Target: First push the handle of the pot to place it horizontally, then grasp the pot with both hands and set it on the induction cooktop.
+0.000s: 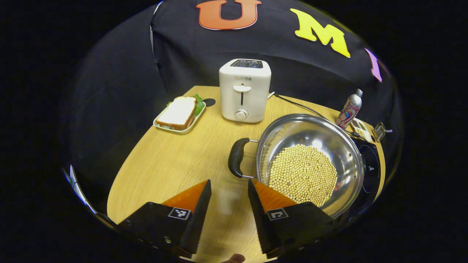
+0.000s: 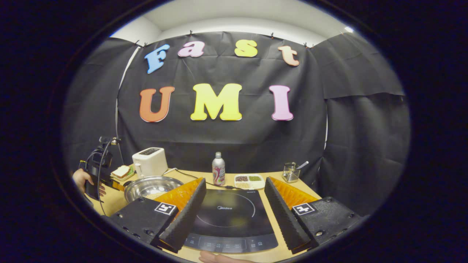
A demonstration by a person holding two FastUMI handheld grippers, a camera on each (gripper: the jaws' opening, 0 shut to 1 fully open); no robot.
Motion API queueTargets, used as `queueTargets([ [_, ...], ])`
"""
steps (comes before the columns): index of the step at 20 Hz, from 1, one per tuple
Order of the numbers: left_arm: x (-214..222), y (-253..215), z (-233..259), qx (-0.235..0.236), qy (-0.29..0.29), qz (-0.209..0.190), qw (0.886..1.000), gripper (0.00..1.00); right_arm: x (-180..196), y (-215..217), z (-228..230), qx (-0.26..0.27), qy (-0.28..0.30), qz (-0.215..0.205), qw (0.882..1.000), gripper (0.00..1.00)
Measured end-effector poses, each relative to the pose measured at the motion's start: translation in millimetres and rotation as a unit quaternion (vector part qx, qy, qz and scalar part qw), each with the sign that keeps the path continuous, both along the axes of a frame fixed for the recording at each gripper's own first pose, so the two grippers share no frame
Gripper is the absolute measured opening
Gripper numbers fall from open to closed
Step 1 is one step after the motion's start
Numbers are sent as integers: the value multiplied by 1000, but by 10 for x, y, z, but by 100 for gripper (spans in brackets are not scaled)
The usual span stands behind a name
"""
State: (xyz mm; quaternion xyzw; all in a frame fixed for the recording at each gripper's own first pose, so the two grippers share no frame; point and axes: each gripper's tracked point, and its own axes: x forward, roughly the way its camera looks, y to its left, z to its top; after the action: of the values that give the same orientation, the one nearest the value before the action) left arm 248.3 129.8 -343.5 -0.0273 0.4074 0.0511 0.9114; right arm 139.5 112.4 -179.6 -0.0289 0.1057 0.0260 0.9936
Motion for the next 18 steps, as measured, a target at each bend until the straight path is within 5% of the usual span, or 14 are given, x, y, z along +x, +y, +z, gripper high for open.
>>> queueTargets([
  [1, -15, 51, 49, 11, -9, -2, 1000, 60, 48, 77, -87, 1, 8, 5, 1000, 100],
  [2, -53, 78, 135, 22, -16, -5, 1000, 100, 86, 152, -176, 3, 17, 9, 1000, 100],
  [14, 159, -313, 361, -46, -108, -64, 991, 98, 755, 861, -1077, 8, 115, 55, 992, 100],
  [18, 373, -328, 89, -58, -90, -70, 992, 94, 978, 1129, -1465, 11, 157, 72, 985, 100],
])
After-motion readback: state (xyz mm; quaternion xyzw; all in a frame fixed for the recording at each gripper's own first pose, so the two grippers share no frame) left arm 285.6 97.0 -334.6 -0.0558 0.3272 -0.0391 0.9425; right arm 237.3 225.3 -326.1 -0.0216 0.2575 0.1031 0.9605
